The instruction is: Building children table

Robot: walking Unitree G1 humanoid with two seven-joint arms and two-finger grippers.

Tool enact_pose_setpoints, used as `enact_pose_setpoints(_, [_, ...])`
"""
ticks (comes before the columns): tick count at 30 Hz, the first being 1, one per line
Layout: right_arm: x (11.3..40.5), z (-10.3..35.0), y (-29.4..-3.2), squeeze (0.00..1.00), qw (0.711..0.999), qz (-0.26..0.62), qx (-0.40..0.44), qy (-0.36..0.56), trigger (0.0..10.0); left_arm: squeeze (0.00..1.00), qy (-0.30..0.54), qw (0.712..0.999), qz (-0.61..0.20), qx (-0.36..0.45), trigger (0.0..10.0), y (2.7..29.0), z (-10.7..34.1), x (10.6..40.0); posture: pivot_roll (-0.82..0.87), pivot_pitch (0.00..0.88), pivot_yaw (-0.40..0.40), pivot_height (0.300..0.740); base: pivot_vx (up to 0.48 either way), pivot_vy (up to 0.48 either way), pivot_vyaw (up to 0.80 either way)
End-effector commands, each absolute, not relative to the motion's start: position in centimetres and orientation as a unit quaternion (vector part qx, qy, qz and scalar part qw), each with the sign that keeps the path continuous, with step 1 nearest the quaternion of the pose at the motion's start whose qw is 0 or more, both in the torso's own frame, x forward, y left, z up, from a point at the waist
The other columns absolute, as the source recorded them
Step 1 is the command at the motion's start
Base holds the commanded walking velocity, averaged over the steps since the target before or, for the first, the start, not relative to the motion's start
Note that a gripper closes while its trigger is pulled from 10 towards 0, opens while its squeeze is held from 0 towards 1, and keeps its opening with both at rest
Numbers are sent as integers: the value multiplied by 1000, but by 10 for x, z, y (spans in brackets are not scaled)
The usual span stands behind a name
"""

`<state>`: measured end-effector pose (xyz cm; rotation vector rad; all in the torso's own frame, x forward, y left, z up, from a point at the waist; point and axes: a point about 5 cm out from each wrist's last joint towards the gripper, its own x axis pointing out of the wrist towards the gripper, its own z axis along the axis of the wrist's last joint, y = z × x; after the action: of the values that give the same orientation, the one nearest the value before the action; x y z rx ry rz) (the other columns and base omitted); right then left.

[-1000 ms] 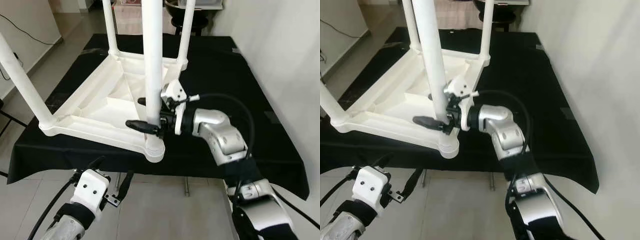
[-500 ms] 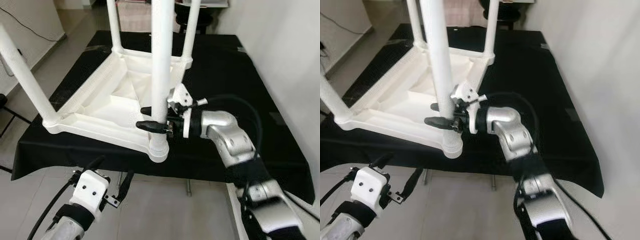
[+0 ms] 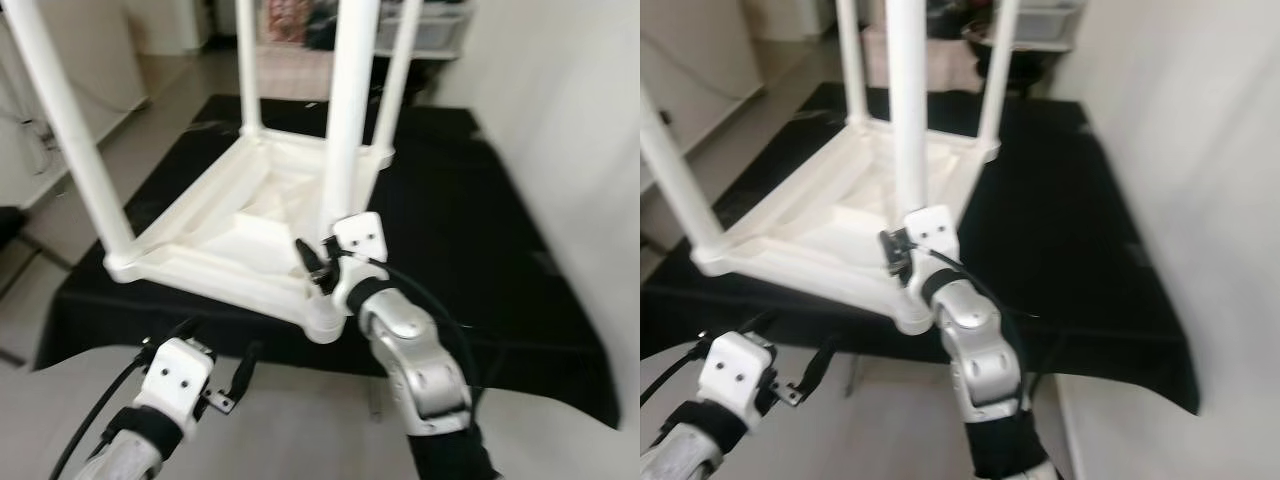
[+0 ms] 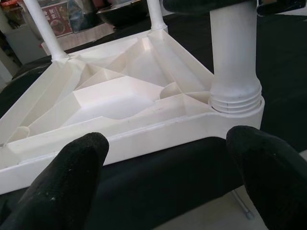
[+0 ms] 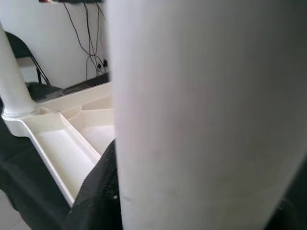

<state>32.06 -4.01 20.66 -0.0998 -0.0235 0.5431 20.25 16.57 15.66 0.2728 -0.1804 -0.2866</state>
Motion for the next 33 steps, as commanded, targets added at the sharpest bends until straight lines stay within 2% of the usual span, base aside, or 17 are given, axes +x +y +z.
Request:
enact_pose_setpoints(1, [324,184,-35,1000,955,288,-36,56,10000,0,-85,977,-135,138,10000,168,153,201,34,169,-83,740,0,0,0])
enact_pose_setpoints(4, [326,195,-33,1000,947,319,-17,39,10000,0,-87,978,-131,138,10000,168,154,201,36,168,-89,740,0,0,0])
enact_pose_setpoints(5, [328,203,-31,1000,930,366,-14,22,10000,0,-87,978,-131,138,10000,167,154,201,36,168,-88,740,0,0,0])
enact_pose_setpoints(6, [331,210,-33,286,911,413,-26,5,10000,0,-88,978,-131,137,10000,167,154,201,40,167,-89,740,0,0,0])
enact_pose_setpoints(8, [334,216,-37,286,889,457,-41,-9,10000,0,-88,978,-132,137,10000,167,154,201,40,167,-89,740,0,0,0])
enact_pose_setpoints(9, [332,213,-40,0,866,491,-89,-9,10000,0,-88,978,-133,137,10000,166,154,201,44,168,-91,740,0,0,0])
enact_pose_setpoints(10, [332,213,-40,0,866,491,-89,-9,10000,0,-88,978,-133,137,10000,166,154,201,44,168,-91,740,0,0,0])
enact_pose_setpoints(11, [332,208,-43,0,842,520,-140,-6,10000,0,-88,978,-134,137,10000,166,154,201,44,168,-91,740,0,0,0])
enact_pose_setpoints(13, [333,204,-51,0,807,564,-176,11,10000,0,-88,977,-135,136,10000,164,154,200,43,170,-92,740,0,0,0])
enact_pose_setpoints(19, [351,219,-55,0,801,578,-154,13,10000,0,-89,978,-135,135,10000,163,155,199,51,175,-92,740,0,0,0])
enact_pose_setpoints(20, [355,222,-55,0,800,582,-149,13,9490,0,-88,978,-136,135,10000,162,155,198,58,179,-92,740,0,0,0])
enact_pose_setpoints(23, [355,222,-55,0,800,582,-149,13,9490,0,-88,978,-136,135,10000,162,155,198,58,179,-92,740,0,0,0])
enact_pose_setpoints(24, [358,224,-56,0,800,583,-143,13,2549,0,-88,978,-136,135,10000,162,155,197,59,179,-92,740,0,0,0])
enact_pose_setpoints(25, [360,225,-57,0,798,587,-136,14,0,0,-87,978,-136,134,10000,162,155,197,61,180,-89,740,0,0,0])
enact_pose_setpoints(33, [360,221,-67,0,793,597,-119,21,0,0,-85,978,-139,133,10000,161,154,195,54,173,-89,740,0,0,0])
